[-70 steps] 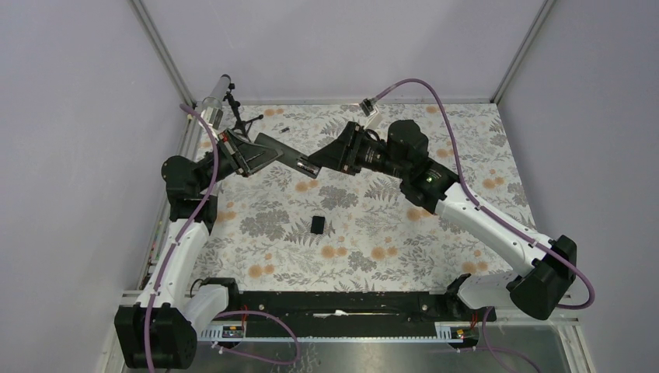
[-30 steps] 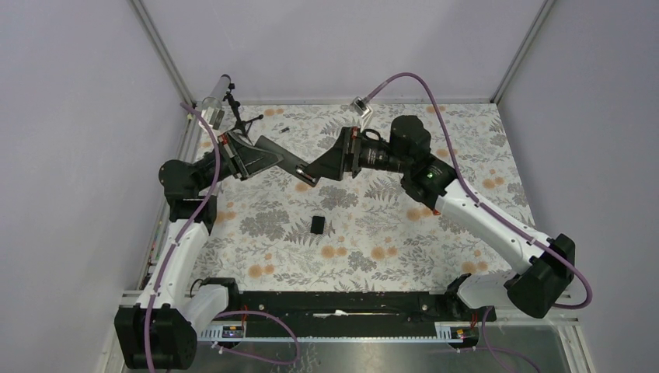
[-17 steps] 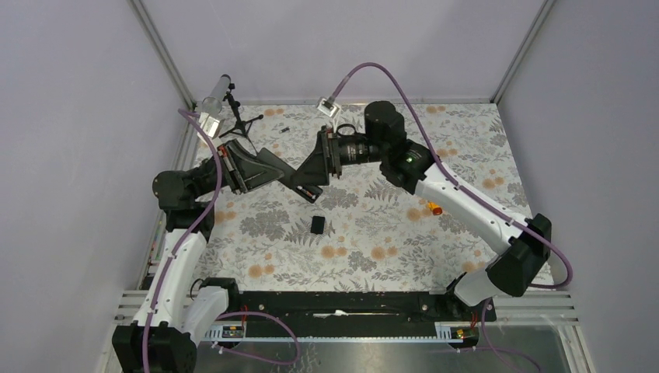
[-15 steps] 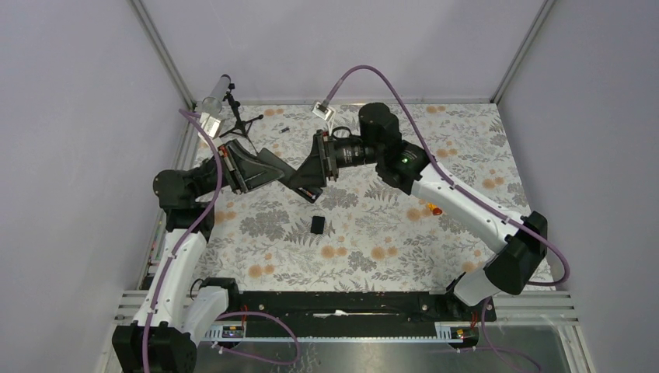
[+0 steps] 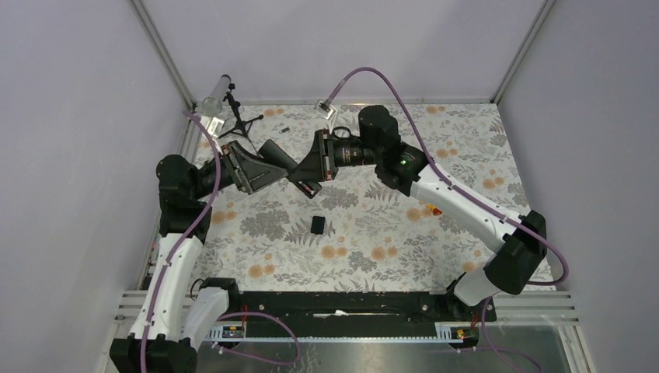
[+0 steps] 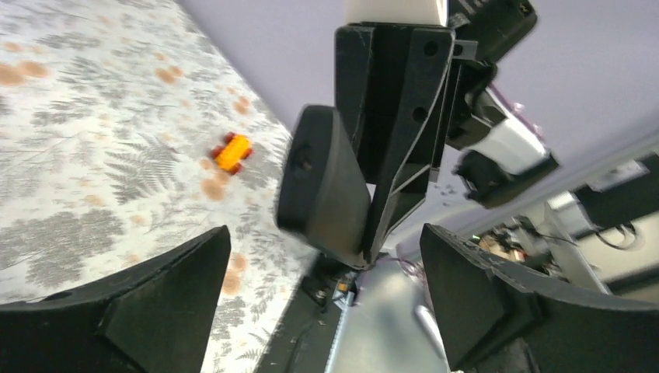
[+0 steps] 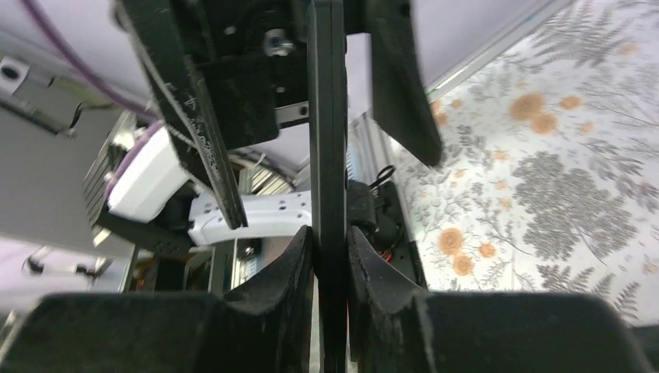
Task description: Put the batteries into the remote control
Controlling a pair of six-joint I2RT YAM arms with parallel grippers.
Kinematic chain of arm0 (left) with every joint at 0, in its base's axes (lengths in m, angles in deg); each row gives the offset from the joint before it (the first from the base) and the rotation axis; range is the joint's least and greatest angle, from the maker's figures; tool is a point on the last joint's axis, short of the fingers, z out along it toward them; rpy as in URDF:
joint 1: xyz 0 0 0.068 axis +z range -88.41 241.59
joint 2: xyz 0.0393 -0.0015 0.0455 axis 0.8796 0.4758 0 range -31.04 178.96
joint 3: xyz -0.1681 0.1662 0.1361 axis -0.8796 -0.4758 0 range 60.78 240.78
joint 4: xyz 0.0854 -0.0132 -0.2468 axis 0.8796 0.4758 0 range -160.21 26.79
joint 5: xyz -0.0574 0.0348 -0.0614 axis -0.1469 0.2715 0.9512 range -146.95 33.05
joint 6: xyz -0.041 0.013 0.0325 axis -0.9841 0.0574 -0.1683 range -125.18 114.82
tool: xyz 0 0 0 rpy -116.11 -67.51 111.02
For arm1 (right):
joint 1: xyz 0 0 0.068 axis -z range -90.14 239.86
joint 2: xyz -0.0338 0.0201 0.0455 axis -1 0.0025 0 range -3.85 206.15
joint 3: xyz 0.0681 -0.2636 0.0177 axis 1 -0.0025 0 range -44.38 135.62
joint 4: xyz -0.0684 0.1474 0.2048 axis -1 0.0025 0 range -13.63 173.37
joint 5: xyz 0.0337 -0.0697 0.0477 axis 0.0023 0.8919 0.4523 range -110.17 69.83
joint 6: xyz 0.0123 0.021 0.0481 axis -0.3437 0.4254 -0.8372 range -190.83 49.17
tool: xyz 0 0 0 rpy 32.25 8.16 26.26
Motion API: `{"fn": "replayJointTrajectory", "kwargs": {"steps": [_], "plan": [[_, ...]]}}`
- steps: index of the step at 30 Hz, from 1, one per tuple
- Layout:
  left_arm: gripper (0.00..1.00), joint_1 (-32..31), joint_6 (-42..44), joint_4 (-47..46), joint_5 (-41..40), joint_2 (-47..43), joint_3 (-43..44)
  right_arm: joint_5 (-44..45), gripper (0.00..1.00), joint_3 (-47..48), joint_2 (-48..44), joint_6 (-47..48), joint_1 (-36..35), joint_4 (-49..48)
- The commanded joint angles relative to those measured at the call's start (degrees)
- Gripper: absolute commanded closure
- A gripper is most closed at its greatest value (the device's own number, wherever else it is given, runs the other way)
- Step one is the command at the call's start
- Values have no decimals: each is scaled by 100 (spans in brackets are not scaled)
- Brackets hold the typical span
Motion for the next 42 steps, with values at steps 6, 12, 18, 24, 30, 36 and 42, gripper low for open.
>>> {"fn": "replayJointTrajectory", "kwargs": {"steps": [6, 12, 18, 24, 30, 36, 42], "plan": [[1, 3, 3475, 4272, -2374, -238, 1431, 1346, 87, -1000, -746, -518, 708, -192], [1, -1006, 4440, 4337, -3832, -25, 1735, 1565, 87, -1871, -1203, -459, 1240, 139], [4, -2657, 5641, 4844, -6613, 1862, 3176, 1774, 87, -2575, -1736, -212, 1637, 560], [27, -2774, 6497, 5386, -7516, 4119, 4790, 1894, 88, -2975, -1876, -41, 1804, 618], [25, -2650, 7381, 6070, -8293, 6015, 6231, 2180, 88, -2990, -1726, -57, 1855, 719], [31, -1832, 7125, 6566, -7487, 7416, 7754, 2733, 90, -2899, -1586, -120, 1880, 898], [32, -1283, 6841, 6319, -6649, 8253, 8342, 3030, 93, -2725, -1274, -118, 1926, 1104]]}}
